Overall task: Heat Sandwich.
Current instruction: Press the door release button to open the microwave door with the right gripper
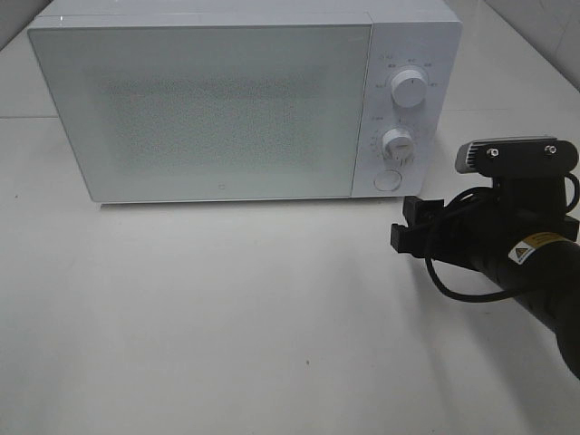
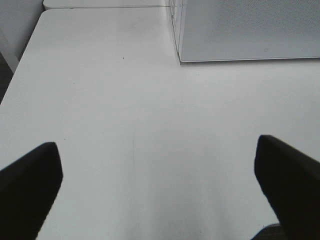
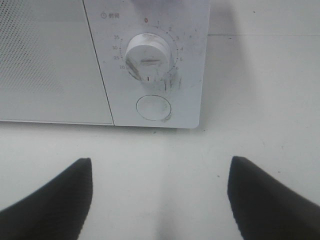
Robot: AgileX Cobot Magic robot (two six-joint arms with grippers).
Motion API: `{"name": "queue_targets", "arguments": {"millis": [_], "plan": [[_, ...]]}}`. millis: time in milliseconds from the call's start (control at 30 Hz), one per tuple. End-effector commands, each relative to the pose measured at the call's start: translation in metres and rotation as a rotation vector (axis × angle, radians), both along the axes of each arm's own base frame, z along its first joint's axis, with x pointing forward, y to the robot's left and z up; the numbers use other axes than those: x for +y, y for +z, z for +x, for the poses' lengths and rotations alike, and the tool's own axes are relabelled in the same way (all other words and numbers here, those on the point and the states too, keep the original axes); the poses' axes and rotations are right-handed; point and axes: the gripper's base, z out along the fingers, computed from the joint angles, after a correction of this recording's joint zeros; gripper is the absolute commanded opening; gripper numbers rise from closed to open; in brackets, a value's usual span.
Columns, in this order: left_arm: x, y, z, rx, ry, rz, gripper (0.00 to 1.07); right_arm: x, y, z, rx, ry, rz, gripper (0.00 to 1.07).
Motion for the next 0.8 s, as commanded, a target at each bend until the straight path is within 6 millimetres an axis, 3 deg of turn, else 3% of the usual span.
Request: {"name": "queue_targets", "arguments": {"millis": [33,267,467,500,800], "plan": [[-0.0005,-0.0008,-0.0007,-0.017,0.003,-0.009,1.00,0.0013,0.0015,-0.0001,0.000,-0.032,0.091,0.72],[-0.0005,-0.0008,-0.0007,-0.017,0.003,-0.009,1.00,0.0013,0.0015,-0.0001,0.032,-0.146,0.363,0.72],[-0.0005,-0.0008,-0.0007,-0.017,0.003,-0.009,1.00,0.0014,0.0012,-0.0002,0.077,-0.291,0.708,0.72],[-0.0005,-0.0008,-0.0007,-0.017,0.003,-0.009,1.00,0.0014,0.0011,-0.0002,0.093,-0.344,0.832,0.72],[-0.0005,-0.0008,-0.0007,-0.017,0.003,-0.009,1.00,0.0015,0.0014,0.0000,0.144,-0.529,1.271,0.71]]}}
